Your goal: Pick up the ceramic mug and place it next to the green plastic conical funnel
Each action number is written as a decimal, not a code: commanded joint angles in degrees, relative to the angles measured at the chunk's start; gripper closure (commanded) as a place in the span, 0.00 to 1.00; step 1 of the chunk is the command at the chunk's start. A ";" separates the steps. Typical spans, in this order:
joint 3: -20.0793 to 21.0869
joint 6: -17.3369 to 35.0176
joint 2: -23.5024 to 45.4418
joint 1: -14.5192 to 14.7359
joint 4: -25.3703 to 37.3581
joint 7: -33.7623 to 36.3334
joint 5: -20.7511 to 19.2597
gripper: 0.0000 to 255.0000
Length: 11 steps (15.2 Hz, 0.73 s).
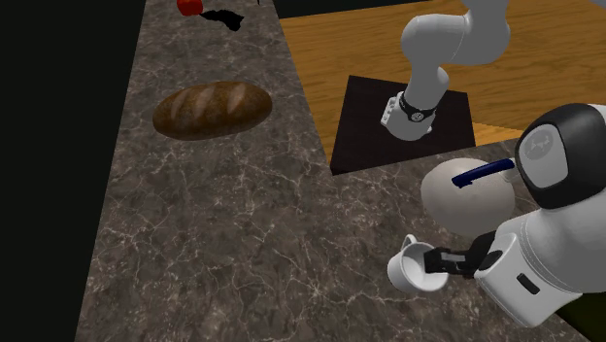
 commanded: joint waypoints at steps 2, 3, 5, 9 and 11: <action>0.00 0.00 0.00 0.00 0.00 0.00 0.00 0.00; 0.00 0.00 0.00 0.00 0.00 0.00 0.00 0.00; 0.07 -1.82 -0.80 0.08 1.02 -0.03 0.07 0.00; 0.25 -6.94 -2.65 0.29 4.28 -0.13 0.25 0.00; 0.25 -6.94 -2.65 0.29 4.28 -0.13 0.25 0.00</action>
